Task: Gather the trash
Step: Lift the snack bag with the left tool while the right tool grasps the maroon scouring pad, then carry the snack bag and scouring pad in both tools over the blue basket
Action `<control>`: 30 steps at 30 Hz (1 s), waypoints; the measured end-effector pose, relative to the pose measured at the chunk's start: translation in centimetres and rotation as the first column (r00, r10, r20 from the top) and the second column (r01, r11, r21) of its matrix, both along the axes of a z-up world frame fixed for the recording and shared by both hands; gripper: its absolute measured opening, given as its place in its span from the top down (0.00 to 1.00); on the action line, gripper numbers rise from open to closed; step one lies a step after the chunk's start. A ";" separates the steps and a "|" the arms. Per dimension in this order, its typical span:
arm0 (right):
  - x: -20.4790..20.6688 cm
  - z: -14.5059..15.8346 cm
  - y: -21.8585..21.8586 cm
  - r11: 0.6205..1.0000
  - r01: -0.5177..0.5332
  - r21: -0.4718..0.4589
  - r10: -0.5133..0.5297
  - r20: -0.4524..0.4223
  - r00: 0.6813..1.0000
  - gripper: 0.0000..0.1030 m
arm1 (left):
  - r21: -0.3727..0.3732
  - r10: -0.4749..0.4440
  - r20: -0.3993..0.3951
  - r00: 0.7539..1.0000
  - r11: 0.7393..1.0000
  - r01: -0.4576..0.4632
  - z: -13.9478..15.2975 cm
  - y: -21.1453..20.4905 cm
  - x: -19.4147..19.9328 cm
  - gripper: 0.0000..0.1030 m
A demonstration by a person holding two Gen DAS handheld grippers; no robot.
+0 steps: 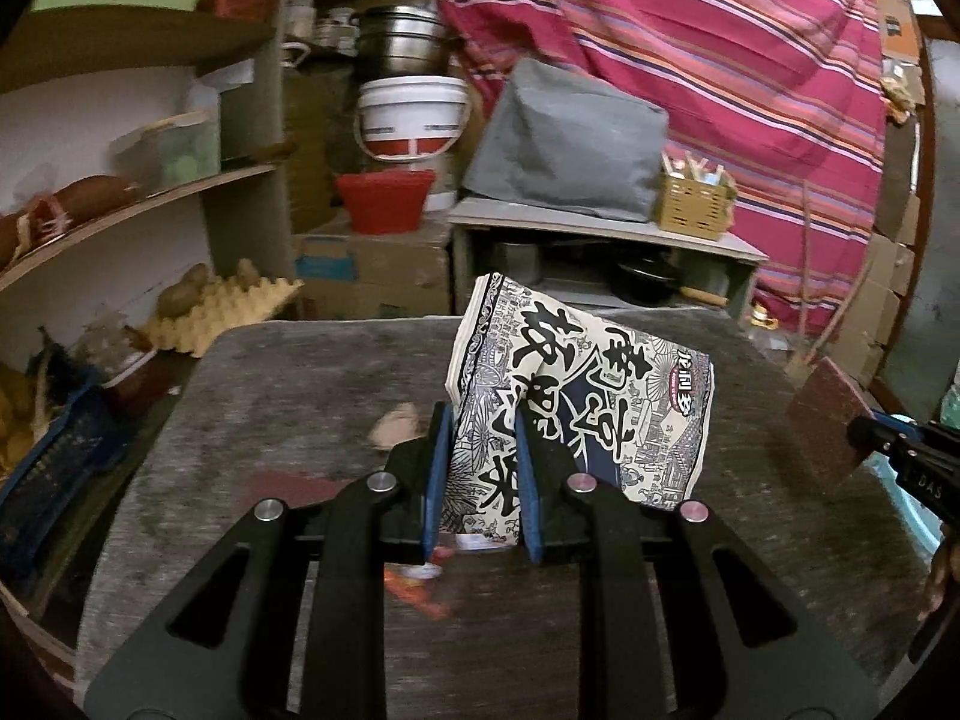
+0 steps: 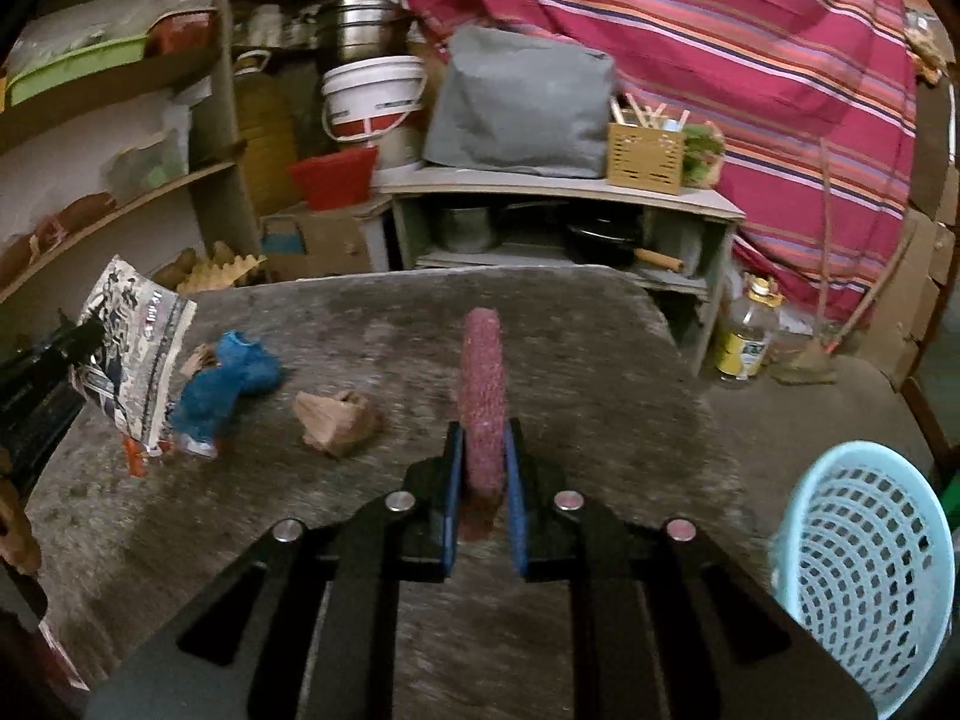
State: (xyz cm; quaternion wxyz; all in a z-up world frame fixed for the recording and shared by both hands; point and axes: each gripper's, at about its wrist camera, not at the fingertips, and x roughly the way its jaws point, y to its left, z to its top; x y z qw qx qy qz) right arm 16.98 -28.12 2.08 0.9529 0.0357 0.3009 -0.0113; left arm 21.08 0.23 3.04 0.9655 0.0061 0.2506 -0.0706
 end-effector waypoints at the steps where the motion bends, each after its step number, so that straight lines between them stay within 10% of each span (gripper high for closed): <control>1: -0.2 0.0 -0.5 1.000 0.007 -0.001 -0.007 0.000 1.000 0.87 | 0.001 -0.009 -0.001 1.000 1.000 0.009 0.0 -0.7 0.0 0.81; 19: -6.0 0.8 -12.6 0.976 0.217 -0.013 -0.217 0.020 0.976 0.87 | -0.021 -0.198 -0.030 0.980 0.980 0.197 -1.4 -14.5 -0.6 0.81; 30: -11.4 0.2 -22.7 0.909 0.416 -0.024 -0.415 0.014 0.910 0.87 | -0.020 -0.376 -0.033 0.926 0.927 0.375 -2.6 -26.2 -3.5 0.81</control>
